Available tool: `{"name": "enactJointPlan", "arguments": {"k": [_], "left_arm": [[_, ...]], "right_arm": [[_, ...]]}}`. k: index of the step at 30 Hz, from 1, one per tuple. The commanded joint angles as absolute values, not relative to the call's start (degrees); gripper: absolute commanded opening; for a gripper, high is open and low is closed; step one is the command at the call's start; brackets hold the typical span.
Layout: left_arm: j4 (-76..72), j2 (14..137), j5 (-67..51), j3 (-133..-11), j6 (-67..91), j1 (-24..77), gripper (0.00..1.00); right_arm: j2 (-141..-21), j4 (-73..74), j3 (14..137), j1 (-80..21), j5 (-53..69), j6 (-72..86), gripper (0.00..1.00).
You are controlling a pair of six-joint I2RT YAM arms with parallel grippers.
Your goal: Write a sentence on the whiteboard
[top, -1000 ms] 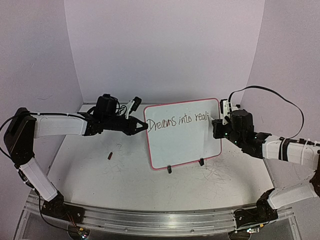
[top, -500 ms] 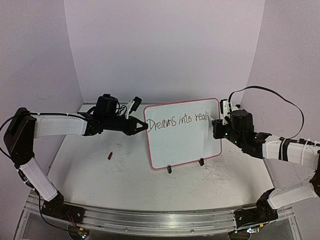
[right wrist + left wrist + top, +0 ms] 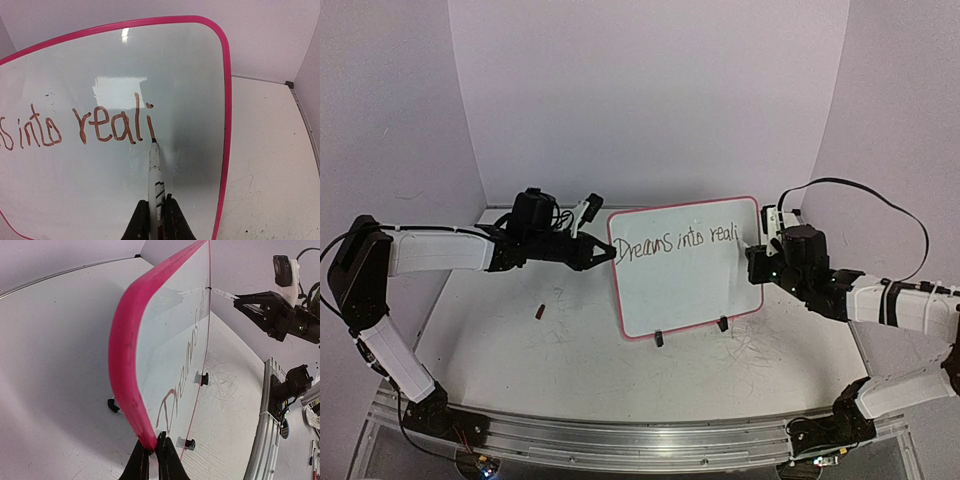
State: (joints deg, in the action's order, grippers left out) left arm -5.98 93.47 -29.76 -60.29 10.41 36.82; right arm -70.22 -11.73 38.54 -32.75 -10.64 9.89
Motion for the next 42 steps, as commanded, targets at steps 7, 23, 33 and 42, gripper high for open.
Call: {"name": "enactJointPlan", "arguments": {"k": [7, 23, 33, 42], "left_arm": [[-3.8, 92.9, -28.2, -59.6, 6.5, 38.0, 0.0], [-3.8, 93.2, -28.1, -59.6, 6.2, 38.0, 0.0], [-3.8, 92.9, -27.9, -59.5, 6.2, 38.0, 0.0], [-3.8, 93.0, -28.2, -59.6, 6.3, 38.0, 0.0]], "right_arm": [[-62.5, -10.7, 39.6, -32.5, -9.2, 10.9, 0.0], [-65.2, -9.9, 39.9, -32.2, -11.6, 7.9, 0.0], [-66.2, -10.0, 41.3, -31.8, -10.9, 6.4, 0.0], [-66.4, -10.6, 41.1, -30.9, -10.0, 6.2, 0.0]]}}
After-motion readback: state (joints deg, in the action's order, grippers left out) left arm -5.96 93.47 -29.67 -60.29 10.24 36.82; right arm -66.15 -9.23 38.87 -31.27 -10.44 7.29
